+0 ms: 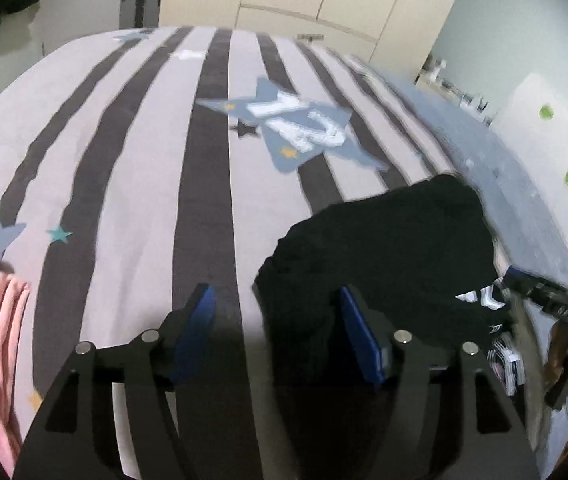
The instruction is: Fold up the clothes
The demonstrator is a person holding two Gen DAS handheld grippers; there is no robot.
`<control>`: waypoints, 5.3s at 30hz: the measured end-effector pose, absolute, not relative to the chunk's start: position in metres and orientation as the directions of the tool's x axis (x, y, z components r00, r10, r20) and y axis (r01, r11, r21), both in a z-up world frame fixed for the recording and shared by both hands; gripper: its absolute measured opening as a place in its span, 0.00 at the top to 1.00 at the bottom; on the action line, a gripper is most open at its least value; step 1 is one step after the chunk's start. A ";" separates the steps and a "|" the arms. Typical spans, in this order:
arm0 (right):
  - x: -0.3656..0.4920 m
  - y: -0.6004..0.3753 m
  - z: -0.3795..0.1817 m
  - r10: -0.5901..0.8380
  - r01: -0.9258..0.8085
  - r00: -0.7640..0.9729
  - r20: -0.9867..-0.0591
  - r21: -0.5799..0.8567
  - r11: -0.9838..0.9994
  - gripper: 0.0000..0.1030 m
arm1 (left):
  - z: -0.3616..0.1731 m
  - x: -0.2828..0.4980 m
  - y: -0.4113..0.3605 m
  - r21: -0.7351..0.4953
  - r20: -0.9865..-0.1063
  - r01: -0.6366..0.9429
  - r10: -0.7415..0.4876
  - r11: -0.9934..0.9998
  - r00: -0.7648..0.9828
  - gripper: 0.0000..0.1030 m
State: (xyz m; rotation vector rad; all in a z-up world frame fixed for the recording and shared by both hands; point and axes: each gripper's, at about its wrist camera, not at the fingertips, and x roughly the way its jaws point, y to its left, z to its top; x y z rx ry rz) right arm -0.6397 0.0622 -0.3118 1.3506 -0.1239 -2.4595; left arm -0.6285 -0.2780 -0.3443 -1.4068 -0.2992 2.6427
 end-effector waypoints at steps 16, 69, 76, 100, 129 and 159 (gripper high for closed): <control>-0.693 0.039 -0.334 -0.426 0.279 -0.424 -0.799 0.333 -0.901 0.51 | -0.361 -0.663 -0.241 -0.252 -0.827 -0.092 0.264 -0.963 -0.496 0.65; -0.254 0.143 -0.285 -0.323 0.322 -0.233 -0.917 0.241 -0.916 0.79 | -0.306 -0.207 -0.205 -0.099 -0.897 0.054 0.065 -0.994 -0.438 0.53; -0.306 0.159 -0.283 -0.330 0.206 -0.323 -0.887 0.274 -0.939 0.73 | -0.291 -0.271 -0.221 -0.180 -0.842 0.093 0.104 -0.979 -0.530 0.53; -0.446 0.083 -0.317 -0.406 0.218 -0.357 -0.841 0.348 -0.912 0.91 | -0.320 -0.420 -0.179 -0.214 -0.827 -0.068 0.218 -0.974 -0.518 0.95; -0.280 0.049 -0.306 -0.368 0.384 -0.323 -0.872 0.235 -0.893 0.88 | -0.294 -0.244 -0.163 -0.169 -0.868 -0.060 0.177 -0.984 -0.464 0.93; -0.404 0.037 -0.313 -0.272 0.257 -0.523 -0.808 0.155 -0.954 0.70 | -0.325 -0.374 -0.173 -0.068 -0.824 -0.051 0.085 -0.996 -0.561 0.80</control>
